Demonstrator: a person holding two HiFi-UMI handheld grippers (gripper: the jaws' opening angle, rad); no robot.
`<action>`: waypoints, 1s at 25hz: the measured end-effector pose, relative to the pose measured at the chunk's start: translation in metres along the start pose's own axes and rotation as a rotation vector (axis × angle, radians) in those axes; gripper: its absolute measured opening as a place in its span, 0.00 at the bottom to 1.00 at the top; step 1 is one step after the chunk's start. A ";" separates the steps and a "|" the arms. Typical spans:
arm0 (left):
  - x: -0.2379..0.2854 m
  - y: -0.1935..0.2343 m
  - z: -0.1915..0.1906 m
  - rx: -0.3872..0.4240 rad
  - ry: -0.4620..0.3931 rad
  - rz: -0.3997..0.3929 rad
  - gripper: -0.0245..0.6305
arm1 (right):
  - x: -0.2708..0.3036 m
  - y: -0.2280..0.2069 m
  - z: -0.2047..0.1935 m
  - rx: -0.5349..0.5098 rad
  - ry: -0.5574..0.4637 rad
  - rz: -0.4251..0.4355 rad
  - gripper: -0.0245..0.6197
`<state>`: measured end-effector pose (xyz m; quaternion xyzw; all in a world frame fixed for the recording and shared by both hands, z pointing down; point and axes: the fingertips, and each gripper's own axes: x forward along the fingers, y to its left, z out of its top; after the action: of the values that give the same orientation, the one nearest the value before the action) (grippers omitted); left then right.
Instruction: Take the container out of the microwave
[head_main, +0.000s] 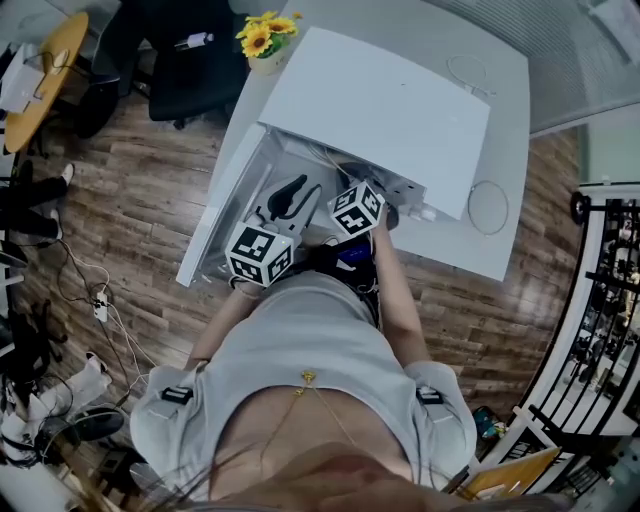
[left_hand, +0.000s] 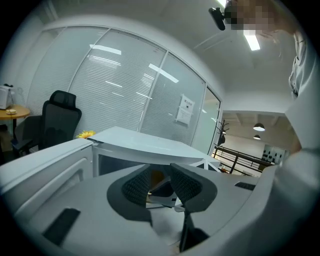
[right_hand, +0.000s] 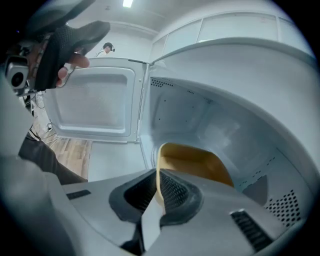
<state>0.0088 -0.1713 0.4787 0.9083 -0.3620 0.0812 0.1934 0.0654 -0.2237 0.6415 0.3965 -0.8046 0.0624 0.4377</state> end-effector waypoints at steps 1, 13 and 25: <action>-0.002 -0.001 -0.002 -0.005 -0.003 0.009 0.22 | -0.002 0.001 -0.001 -0.006 -0.004 0.003 0.08; -0.016 -0.011 -0.015 -0.024 -0.015 0.053 0.22 | -0.023 0.011 -0.008 -0.038 -0.029 0.011 0.08; -0.032 -0.009 -0.014 0.011 0.008 -0.026 0.22 | -0.032 0.031 -0.002 -0.010 -0.006 -0.033 0.08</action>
<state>-0.0082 -0.1390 0.4799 0.9137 -0.3489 0.0842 0.1907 0.0551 -0.1831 0.6261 0.4075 -0.7996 0.0499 0.4383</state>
